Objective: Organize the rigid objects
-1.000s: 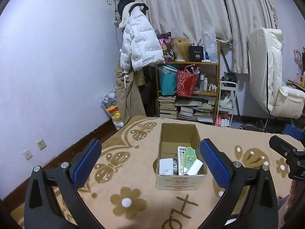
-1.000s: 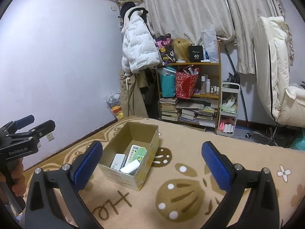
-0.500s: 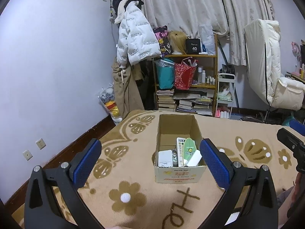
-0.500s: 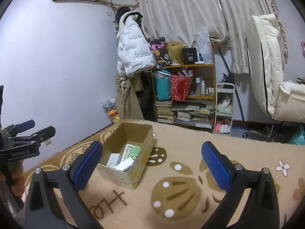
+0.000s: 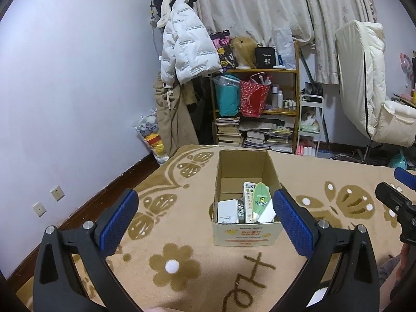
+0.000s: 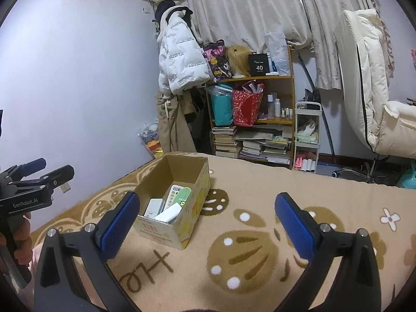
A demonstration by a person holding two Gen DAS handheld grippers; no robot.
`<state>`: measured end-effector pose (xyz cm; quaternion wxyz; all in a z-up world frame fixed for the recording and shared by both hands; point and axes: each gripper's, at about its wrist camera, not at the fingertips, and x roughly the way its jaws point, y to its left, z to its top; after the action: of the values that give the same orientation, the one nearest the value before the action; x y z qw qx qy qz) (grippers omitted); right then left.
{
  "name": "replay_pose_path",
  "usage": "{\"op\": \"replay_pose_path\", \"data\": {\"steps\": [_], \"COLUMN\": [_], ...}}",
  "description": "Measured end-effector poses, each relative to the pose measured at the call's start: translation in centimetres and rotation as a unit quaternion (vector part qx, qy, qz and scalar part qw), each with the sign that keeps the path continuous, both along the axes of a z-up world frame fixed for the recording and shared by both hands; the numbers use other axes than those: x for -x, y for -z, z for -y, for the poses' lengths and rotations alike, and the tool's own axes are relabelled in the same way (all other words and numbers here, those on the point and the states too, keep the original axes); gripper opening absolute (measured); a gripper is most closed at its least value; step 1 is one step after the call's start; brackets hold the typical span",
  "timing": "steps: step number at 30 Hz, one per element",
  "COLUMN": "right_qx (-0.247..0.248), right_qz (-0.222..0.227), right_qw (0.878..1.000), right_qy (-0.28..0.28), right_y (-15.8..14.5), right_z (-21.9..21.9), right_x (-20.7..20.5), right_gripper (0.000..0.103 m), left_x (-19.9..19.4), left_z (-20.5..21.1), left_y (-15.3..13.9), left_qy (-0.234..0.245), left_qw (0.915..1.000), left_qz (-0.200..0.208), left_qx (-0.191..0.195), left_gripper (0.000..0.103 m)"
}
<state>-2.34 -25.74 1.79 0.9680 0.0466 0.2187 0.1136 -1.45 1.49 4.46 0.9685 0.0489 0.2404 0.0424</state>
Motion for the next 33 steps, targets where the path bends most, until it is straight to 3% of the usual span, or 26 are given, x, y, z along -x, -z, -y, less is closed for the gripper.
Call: {"op": "replay_pose_path", "data": {"steps": [5, 33], "right_qx": [-0.002, -0.001], "right_qz": [0.000, -0.004], "right_qw": [1.000, 1.000], "right_qy": [-0.001, -0.001], "right_y": [0.09, 0.37], "right_z": [0.27, 0.76], "right_x": [-0.02, -0.14], "right_gripper": [0.103, 0.103], "left_x": [-0.05, -0.16], "left_z": [0.16, -0.81], "left_y": [0.12, 0.10], "left_qy": [0.006, -0.001], "left_qw": [0.9999, 1.0000], "left_qz": [-0.002, -0.004], "left_qx": [-0.012, 0.004], "left_gripper": [0.102, 0.102]}}
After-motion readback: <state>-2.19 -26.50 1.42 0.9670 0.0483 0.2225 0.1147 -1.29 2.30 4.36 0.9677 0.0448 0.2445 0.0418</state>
